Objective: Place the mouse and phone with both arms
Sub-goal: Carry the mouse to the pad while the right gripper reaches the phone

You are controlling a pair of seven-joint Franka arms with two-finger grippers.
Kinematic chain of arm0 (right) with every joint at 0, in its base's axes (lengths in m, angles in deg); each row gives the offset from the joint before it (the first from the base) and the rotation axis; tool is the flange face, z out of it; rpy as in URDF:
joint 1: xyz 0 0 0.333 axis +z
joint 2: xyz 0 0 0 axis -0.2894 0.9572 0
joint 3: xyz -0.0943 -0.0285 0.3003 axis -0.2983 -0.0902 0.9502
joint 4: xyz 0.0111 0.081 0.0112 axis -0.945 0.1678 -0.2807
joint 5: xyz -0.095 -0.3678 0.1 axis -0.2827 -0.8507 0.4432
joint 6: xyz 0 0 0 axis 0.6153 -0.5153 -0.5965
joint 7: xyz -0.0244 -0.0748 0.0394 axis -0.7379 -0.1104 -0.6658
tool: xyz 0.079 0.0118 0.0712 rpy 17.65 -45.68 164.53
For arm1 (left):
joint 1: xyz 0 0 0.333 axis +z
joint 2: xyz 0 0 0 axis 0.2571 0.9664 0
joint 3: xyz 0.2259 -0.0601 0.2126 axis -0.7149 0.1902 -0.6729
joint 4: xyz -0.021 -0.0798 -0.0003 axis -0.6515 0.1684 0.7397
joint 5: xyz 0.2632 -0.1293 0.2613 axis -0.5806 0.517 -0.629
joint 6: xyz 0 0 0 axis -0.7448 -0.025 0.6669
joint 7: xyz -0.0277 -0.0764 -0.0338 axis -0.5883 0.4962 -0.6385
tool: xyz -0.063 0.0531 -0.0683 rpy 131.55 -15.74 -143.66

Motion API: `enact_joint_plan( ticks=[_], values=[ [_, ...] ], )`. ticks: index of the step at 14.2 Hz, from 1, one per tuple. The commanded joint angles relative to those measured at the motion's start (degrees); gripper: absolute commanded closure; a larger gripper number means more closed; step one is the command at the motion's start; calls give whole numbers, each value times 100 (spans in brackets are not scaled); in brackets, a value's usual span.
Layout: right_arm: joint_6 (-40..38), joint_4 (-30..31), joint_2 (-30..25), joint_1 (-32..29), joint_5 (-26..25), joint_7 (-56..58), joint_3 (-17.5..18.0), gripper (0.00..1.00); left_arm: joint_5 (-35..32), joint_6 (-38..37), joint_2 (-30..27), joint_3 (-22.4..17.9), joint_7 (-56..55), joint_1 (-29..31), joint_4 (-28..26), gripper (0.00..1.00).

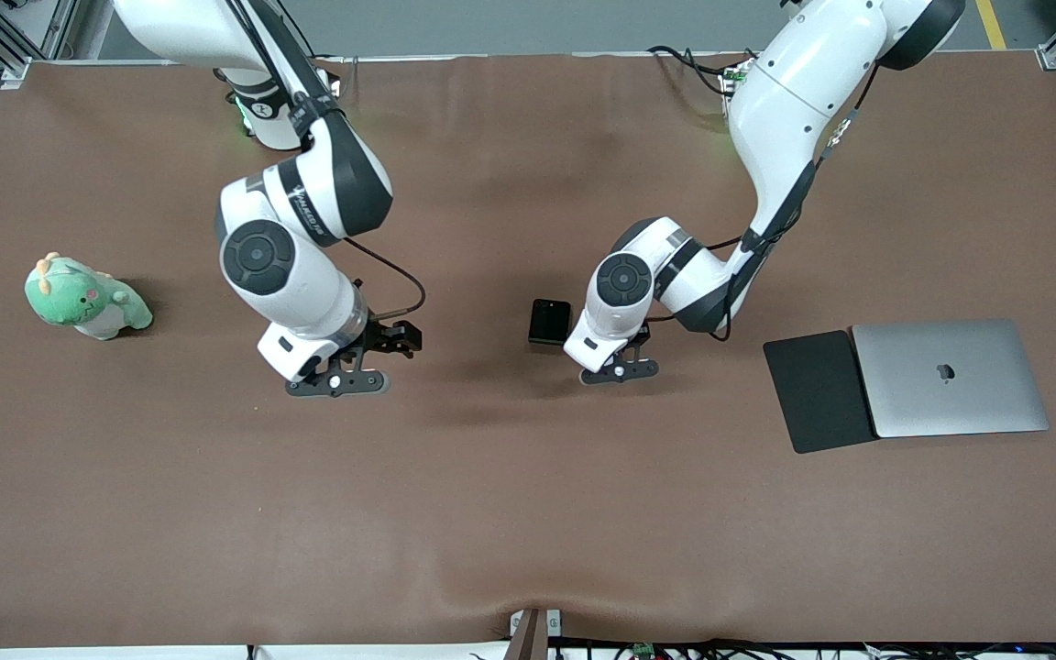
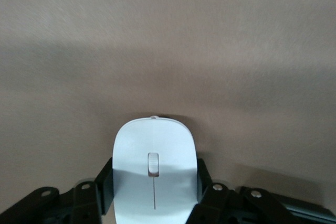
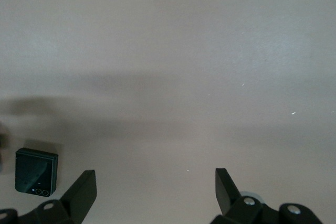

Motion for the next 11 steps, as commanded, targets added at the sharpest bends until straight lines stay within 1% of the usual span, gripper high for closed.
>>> enact_joint_plan(
  ticks=[1,3,4,6,8,11],
  values=[
    [249,126,37,260,89,-371,-38,0,-164,-375,-719,-6,-179,173,-393,43],
    [600,180,177,620,89,-933,-38,0,-164,-553,-975,-33,-161,278,-446,43],
    [750,171,282,734,89,-1118,-38,0,-251,-570,-1098,-24,-117,523,-464,43],
    [1040,180,493,1085,80,-1426,-47,0,-331,-588,-1527,-6,137,893,-744,43],
    [1304,171,661,1358,71,-1769,-47,0,-331,-597,-1836,20,523,1349,-981,43],
    [1778,136,1108,1727,37,-1780,-47,0,-331,-606,-1943,46,988,1939,-1009,43]
  ],
)
